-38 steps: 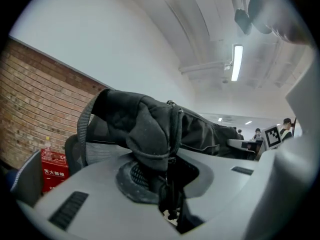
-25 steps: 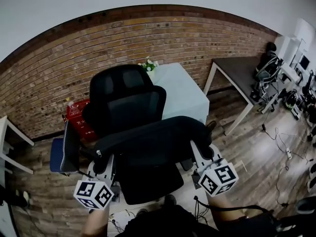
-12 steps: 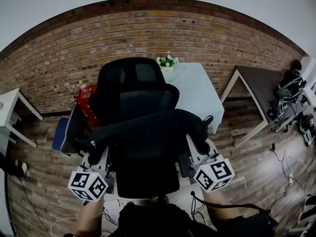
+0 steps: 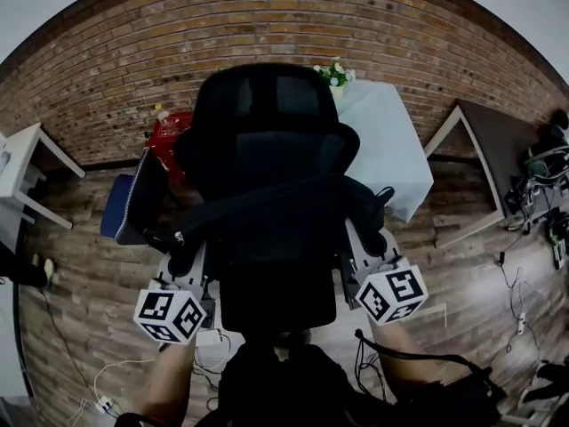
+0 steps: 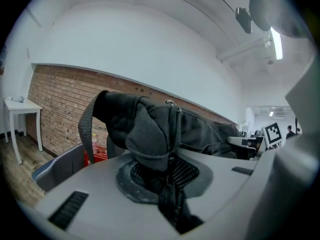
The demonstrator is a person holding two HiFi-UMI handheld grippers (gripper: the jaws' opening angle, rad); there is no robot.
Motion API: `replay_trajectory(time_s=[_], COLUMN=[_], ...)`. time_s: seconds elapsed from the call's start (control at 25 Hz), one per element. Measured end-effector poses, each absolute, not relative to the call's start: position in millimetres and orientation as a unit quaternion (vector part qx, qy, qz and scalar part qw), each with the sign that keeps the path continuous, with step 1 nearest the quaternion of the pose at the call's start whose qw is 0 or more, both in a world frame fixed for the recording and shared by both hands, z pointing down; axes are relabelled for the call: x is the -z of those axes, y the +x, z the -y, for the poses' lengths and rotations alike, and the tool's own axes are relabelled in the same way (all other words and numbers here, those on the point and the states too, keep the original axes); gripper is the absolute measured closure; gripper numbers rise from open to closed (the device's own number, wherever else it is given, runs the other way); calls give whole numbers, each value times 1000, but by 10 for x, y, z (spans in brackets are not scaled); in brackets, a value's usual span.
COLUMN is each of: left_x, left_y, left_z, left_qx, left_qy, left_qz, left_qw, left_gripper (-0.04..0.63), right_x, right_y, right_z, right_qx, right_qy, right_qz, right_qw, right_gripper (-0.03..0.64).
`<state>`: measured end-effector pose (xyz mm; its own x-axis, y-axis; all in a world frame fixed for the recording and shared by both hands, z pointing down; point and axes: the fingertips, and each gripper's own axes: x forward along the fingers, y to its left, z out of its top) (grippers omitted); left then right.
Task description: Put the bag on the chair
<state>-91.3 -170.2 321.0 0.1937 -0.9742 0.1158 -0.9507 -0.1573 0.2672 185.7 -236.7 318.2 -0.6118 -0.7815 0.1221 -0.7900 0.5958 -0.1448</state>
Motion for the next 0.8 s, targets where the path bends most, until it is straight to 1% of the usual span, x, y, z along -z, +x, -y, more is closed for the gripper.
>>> replay_trajectory(time_s=[0.16,0.44,0.8], left_x=[-3553,-4127,-4935], left_y=[-1009,-1180,-1181], left_z=[1806,2112,2363], left_qx=[27,2,-29], left_qy=[760,766,759], left_qz=[627,612,608], left_qw=[171,195,231], left_gripper=[532,532,532], right_x=[-3529,-4100,-4880], right_y=[1768,1595,1577], right_z=[2454,2708,2944], right_qx=[-115,-128,-161], right_qy=[447,463,468], right_qz=[885,873,860], right_qw=[53,85,129], right_gripper=[568,568,568])
